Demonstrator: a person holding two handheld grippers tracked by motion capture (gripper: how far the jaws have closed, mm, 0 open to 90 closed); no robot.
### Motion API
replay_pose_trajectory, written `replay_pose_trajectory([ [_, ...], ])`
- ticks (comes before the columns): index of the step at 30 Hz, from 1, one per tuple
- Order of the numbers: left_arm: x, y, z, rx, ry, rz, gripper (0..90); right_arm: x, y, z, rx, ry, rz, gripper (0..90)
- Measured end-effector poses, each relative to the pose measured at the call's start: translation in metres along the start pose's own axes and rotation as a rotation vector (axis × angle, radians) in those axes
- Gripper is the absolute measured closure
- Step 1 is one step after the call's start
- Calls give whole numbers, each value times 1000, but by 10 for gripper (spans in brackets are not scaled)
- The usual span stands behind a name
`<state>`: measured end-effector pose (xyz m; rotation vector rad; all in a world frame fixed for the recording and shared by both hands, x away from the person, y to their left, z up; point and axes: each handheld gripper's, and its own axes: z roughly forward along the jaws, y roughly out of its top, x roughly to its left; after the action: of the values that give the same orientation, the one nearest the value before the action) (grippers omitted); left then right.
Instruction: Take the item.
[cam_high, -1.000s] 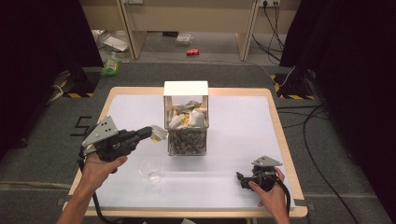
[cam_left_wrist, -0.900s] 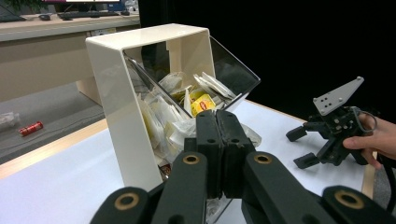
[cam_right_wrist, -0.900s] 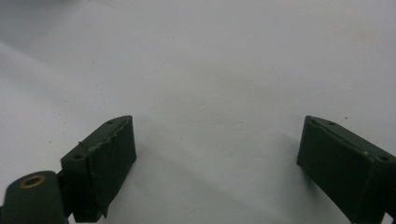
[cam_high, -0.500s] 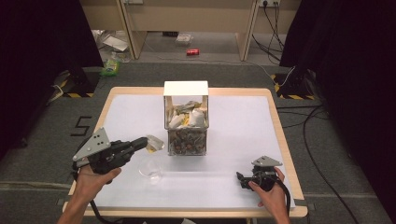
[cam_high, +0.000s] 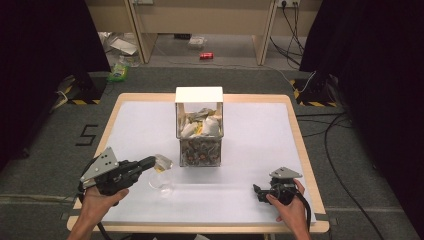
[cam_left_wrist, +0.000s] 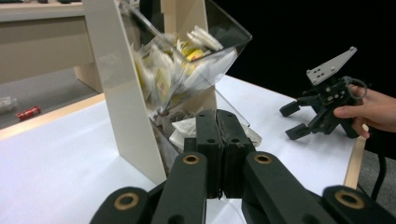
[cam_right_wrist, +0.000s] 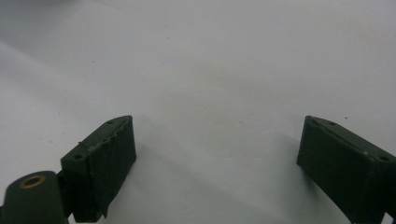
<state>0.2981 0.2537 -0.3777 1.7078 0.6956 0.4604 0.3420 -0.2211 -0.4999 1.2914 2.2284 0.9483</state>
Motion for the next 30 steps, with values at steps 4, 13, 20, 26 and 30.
replay_pose_trajectory([
  [4, 2, -8, -1, 9, 5, -5, 882, 0, 0, 0, 0, 0, 0, 119],
  [13, 4, -27, -2, 30, 24, -19, 882, 0, 0, 0, 0, 0, 0, 119],
  [20, 3, -32, -2, 40, 32, -11, 881, 0, 0, 0, 0, 0, 0, 119],
  [26, 4, -38, -1, 50, 34, -16, 881, 0, 0, 0, 0, 0, 0, 119],
  [30, 4, -40, 0, 59, 37, -15, 881, 0, 0, 0, 0, 0, 0, 119],
])
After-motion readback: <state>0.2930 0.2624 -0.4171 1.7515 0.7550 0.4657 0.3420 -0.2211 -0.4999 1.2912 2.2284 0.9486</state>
